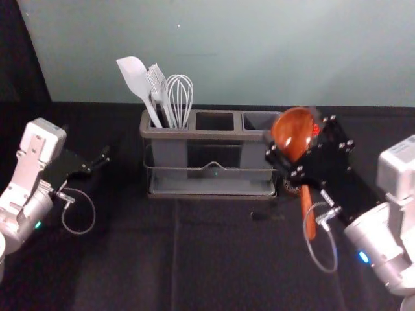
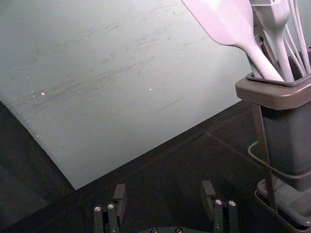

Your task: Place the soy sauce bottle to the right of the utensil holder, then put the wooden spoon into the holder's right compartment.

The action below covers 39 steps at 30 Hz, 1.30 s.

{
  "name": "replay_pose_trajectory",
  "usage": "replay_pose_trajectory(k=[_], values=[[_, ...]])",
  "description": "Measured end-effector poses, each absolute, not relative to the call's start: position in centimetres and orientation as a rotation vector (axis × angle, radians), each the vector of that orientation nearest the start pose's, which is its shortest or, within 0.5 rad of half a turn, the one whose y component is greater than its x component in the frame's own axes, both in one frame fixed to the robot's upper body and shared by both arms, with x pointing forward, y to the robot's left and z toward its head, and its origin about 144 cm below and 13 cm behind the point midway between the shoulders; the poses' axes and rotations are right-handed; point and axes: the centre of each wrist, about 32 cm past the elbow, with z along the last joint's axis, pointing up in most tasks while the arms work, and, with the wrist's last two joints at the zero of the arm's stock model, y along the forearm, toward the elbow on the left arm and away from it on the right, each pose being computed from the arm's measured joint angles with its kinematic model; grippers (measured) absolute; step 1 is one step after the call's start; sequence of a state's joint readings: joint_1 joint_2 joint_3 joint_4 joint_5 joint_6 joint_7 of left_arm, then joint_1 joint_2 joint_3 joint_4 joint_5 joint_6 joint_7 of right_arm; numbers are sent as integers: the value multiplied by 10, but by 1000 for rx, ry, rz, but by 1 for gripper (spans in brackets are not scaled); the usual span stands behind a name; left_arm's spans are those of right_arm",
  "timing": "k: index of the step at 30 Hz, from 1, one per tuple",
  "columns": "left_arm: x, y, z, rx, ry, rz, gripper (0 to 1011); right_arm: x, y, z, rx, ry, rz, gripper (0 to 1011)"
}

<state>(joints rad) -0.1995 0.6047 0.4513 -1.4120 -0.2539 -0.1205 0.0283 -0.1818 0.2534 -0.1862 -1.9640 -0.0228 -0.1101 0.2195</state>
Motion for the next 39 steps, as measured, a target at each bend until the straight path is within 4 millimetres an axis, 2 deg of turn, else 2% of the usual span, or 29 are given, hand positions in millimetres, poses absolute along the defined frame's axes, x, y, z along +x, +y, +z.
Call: replay_pose_trajectory(k=[6, 14, 29, 34, 39], values=[[489, 310, 1140, 304, -285, 1248, 1005, 404, -225, 1220, 135, -478, -1043, 840], [489, 310, 1140, 304, -285, 1248, 1005, 430, -238, 1238, 244, -594, -943, 840], [489, 310, 1140, 304, -285, 1248, 1005, 490, -260, 1265, 314, -594, -735, 840], [489, 310, 1140, 304, -285, 1248, 1005, 505, -260, 1271, 324, -592, -703, 840], [489, 310, 1140, 304, -285, 1248, 1005, 519, -258, 1268, 340, -584, -696, 840]])
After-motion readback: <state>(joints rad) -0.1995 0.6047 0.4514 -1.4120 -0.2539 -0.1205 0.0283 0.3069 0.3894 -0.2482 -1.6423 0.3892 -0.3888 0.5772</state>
